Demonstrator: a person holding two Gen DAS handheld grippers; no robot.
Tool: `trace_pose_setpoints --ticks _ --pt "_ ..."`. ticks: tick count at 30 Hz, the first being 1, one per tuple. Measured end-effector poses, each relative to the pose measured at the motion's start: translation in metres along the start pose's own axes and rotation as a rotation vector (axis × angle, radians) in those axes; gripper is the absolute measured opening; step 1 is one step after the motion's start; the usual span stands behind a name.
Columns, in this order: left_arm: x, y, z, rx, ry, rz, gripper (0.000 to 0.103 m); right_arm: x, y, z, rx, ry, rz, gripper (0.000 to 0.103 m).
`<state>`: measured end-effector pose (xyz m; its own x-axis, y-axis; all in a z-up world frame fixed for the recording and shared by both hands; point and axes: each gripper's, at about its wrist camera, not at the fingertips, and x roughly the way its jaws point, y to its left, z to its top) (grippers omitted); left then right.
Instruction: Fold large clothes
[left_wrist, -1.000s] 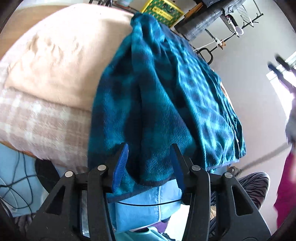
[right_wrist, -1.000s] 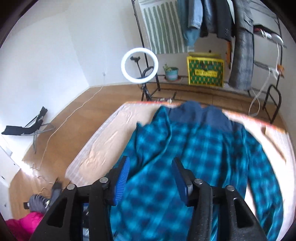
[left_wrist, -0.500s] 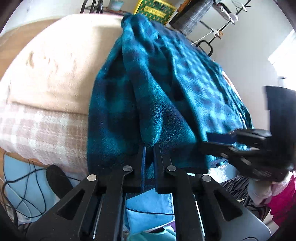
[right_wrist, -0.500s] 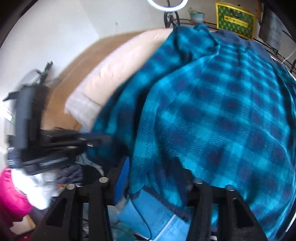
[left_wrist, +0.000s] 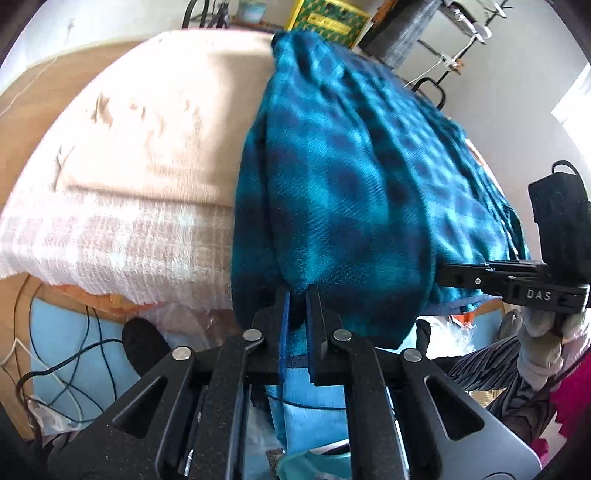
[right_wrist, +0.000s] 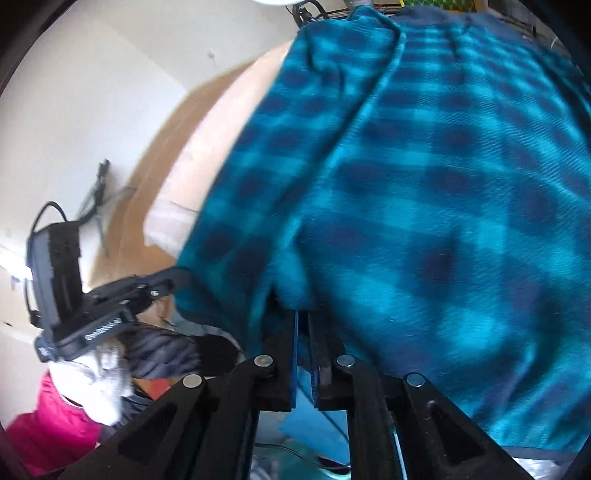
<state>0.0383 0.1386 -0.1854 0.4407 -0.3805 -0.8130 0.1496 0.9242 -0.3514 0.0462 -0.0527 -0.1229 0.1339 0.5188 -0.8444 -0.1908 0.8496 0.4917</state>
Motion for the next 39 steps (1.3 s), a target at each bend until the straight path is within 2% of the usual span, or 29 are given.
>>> trace_pose_setpoints --ticks 1,2,3,4,5,8,10,16,18,19,20,23,25,27,29,35,39 --pt "-0.005 0.0 0.0 -0.005 -0.015 -0.003 0.01 -0.006 0.001 0.0 -0.021 -0.004 -0.023 0.009" --pt "-0.012 0.003 0.001 -0.021 -0.034 -0.019 0.025 -0.012 -0.001 0.001 -0.034 -0.011 -0.037 0.022" --pt "-0.019 0.008 0.002 -0.04 -0.056 -0.037 0.037 -0.02 0.001 0.001 -0.053 -0.036 -0.056 0.025" --pt "-0.023 0.011 0.003 -0.056 -0.077 -0.045 0.055 -0.033 0.003 0.003 -0.08 -0.074 -0.082 0.026" --pt "-0.027 0.015 0.005 -0.078 -0.102 -0.051 0.058 -0.04 -0.002 0.005 -0.098 -0.102 -0.095 0.027" --pt "-0.018 0.024 0.012 -0.112 -0.083 -0.031 0.058 -0.056 0.002 0.017 -0.137 -0.177 -0.108 0.028" --pt "-0.009 0.027 0.014 -0.14 -0.059 -0.047 0.058 -0.061 0.008 0.024 -0.165 -0.206 -0.105 0.028" --pt "0.015 0.036 0.01 -0.194 0.006 -0.048 0.056 -0.025 0.018 0.049 -0.217 -0.177 -0.124 0.033" --pt "0.021 0.035 0.009 -0.204 0.023 -0.07 0.041 -0.008 0.016 0.057 -0.2 -0.164 -0.13 0.035" --pt "0.021 0.034 0.008 -0.198 0.02 -0.07 0.029 0.0 0.014 0.06 -0.195 -0.152 -0.137 0.036" --pt "0.021 0.032 0.009 -0.192 0.018 -0.084 0.011 0.006 0.013 0.061 -0.195 -0.14 -0.141 0.04" --pt "0.011 0.026 0.009 -0.194 -0.019 -0.139 0.009 0.025 0.014 0.071 -0.199 -0.053 -0.13 0.043" --pt "0.001 0.019 0.01 -0.196 -0.062 -0.186 0.008 0.023 0.015 0.083 -0.184 -0.038 -0.109 0.045" --pt "-0.01 0.01 0.011 -0.178 -0.107 -0.207 0.008 0.011 0.017 0.101 -0.16 -0.072 -0.071 0.063" --pt "-0.019 0.001 0.013 -0.154 -0.139 -0.233 0.008 -0.001 0.021 0.119 -0.146 -0.109 -0.07 0.069" --pt "-0.028 -0.018 0.022 -0.096 -0.167 -0.269 0.007 -0.003 0.045 0.196 -0.133 -0.137 -0.106 0.072" --pt "-0.026 -0.03 0.025 -0.062 -0.169 -0.267 0.007 0.028 0.063 0.24 -0.143 -0.079 -0.199 0.072"
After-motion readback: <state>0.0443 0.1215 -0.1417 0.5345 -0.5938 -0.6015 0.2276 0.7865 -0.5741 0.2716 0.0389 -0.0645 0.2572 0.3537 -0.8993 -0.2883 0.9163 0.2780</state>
